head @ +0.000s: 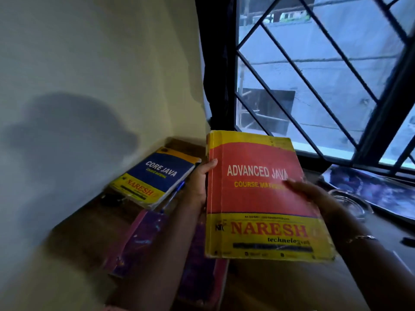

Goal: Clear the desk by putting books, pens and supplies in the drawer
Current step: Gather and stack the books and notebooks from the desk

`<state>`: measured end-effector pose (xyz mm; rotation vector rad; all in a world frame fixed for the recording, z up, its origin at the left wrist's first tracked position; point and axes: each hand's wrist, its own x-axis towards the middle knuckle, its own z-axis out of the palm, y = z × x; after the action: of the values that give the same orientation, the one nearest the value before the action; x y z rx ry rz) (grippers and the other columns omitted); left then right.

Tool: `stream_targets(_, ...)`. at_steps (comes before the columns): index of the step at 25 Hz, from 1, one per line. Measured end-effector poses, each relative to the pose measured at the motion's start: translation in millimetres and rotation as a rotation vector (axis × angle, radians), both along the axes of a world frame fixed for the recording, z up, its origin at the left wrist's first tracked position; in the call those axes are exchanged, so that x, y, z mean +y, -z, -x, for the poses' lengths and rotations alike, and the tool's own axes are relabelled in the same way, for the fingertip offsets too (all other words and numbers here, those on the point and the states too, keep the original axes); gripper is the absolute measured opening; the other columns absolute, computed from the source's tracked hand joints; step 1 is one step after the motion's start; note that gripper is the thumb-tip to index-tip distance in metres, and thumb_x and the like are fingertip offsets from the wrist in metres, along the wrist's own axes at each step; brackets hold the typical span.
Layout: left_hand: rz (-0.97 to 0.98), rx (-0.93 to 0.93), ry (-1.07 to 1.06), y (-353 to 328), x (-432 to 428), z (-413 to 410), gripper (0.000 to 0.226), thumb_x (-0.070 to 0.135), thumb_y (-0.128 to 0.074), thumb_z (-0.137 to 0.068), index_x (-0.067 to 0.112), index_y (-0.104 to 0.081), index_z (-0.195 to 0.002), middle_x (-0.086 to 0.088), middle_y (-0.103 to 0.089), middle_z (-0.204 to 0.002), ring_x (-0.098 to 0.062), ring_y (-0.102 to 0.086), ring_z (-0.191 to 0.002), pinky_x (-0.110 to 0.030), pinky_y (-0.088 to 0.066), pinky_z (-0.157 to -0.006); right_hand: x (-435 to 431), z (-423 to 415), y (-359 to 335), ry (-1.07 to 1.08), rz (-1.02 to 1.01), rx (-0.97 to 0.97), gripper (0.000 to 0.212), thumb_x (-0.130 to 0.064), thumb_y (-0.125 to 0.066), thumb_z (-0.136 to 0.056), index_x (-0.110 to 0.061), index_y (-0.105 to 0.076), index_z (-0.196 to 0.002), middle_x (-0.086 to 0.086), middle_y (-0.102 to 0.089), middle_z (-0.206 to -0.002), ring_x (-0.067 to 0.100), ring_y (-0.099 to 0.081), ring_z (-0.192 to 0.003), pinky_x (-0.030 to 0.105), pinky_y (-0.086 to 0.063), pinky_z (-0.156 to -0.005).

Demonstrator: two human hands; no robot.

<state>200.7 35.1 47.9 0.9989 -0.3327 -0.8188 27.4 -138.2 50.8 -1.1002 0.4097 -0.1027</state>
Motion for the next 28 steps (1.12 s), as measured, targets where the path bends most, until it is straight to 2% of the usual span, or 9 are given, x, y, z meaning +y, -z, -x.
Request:
stream_targets(1,-0.018,-0.028,0.013,-4.0,6.2,-14.6,0.024,0.016,-0.039,-0.096,0.008,-0.060,-0.101,-0.005,-0.072,-0.070,-0.019,-0.069,-0.062,-0.032,-0.058,-0.059,5.8,-13.2,-1.8,0.025,0.061,-0.013,0.068,-0.032,-0.093,-0.028,-0.003,-0.069,-0.085,0.011,-0.073,-0.067,0.020,-0.069,-0.052,0.026,-0.054,-0.045)
stream_targets(5,-0.105,-0.039,0.020,-1.3,34.2,-74.1,0.029,0.026,-0.038,-0.097,0.008,-0.061,-0.093,-0.002,-0.071,-0.063,-0.016,-0.068,-0.057,-0.027,-0.057,-0.055,33.1,-67.1,-9.1,0.162,0.171,-0.073,0.015,-0.001,-0.053,-0.085,-0.003,-0.061,-0.098,0.008,-0.073,-0.067,0.018,-0.068,-0.052,0.027,-0.057,-0.049)
stream_targets(9,-0.245,-0.027,0.042,12.5,49.5,-119.3,0.038,0.040,-0.040,-0.097,0.013,-0.063,-0.083,-0.004,-0.069,-0.065,-0.018,-0.067,-0.058,-0.029,-0.053,-0.061,53.6,-104.5,-1.0,0.192,0.268,-0.103,0.026,0.008,-0.050,-0.084,-0.009,-0.061,-0.101,0.001,-0.074,-0.069,0.014,-0.068,-0.056,0.026,-0.056,-0.051)
stream_targets(11,-0.363,-0.176,-0.079,21.2,57.1,-156.1,0.037,0.041,-0.043,-0.096,0.011,-0.063,-0.088,-0.008,-0.068,-0.080,-0.021,-0.064,-0.074,-0.031,-0.050,-0.065,58.3,-117.5,7.7,0.230,0.268,-0.114,0.029,0.008,-0.050,-0.084,-0.011,-0.060,-0.103,-0.001,-0.074,-0.071,0.012,-0.068,-0.057,0.024,-0.056,-0.050)
stream_targets(15,-1.101,-0.795,-0.239,40.0,93.0,-246.1,0.043,0.029,-0.056,-0.093,0.000,-0.054,-0.124,-0.020,-0.057,-0.126,-0.034,-0.055,-0.115,-0.038,-0.045,-0.089,65.3,-136.3,22.4,0.232,0.216,-0.095,0.034,0.006,-0.052,-0.084,-0.006,-0.057,-0.116,0.005,-0.074,-0.078,0.018,-0.069,-0.060,0.029,-0.057,-0.052)
stream_targets(18,-1.447,-0.823,0.012,72.6,114.0,-300.6,0.071,0.042,-0.070,-0.079,0.005,-0.046,-0.134,-0.017,-0.052,-0.135,-0.034,-0.053,-0.120,-0.042,-0.044,-0.098,65.6,-143.3,30.8,0.260,0.205,-0.054,0.033,0.007,-0.050,-0.085,-0.004,-0.056,-0.115,0.005,-0.074,-0.074,0.017,-0.069,-0.057,0.027,-0.056,-0.049)
stream_targets(23,-1.622,-0.918,0.019,83.5,108.4,-310.9,0.111,0.060,-0.080,-0.055,0.003,-0.035,-0.139,-0.020,-0.046,-0.138,-0.036,-0.048,-0.124,-0.050,-0.042,-0.101,60.4,-147.1,43.2,0.291,0.146,-0.016,0.034,0.002,-0.055,-0.082,-0.005,-0.056,-0.116,0.008,-0.073,-0.076,0.020,-0.069,-0.058,0.029,-0.057,-0.050)
stream_targets(26,-1.683,-1.013,-0.185,62.2,104.5,-294.0,0.088,0.047,-0.078,-0.067,0.000,-0.041,-0.132,-0.021,-0.047,-0.134,-0.038,-0.045,-0.126,-0.048,-0.041,-0.101,59.9,-146.4,46.9,0.276,0.122,-0.012,0.051,-0.014,-0.073,-0.065,-0.005,-0.057,-0.113,0.009,-0.073,-0.076,0.020,-0.069,-0.057,0.030,-0.057,-0.049)
stream_targets(28,-1.631,-1.102,-0.270,56.6,104.7,-292.3,0.065,0.038,-0.073,-0.077,-0.002,-0.050,-0.124,-0.023,-0.051,-0.129,-0.038,-0.048,-0.121,-0.044,-0.042,-0.099,60.0,-145.4,48.1,0.280,0.104,0.000,0.040,-0.007,-0.065,-0.073,-0.006,-0.056,-0.113,0.007,-0.073,-0.074,0.019,-0.069,-0.057,0.030,-0.057,-0.050)
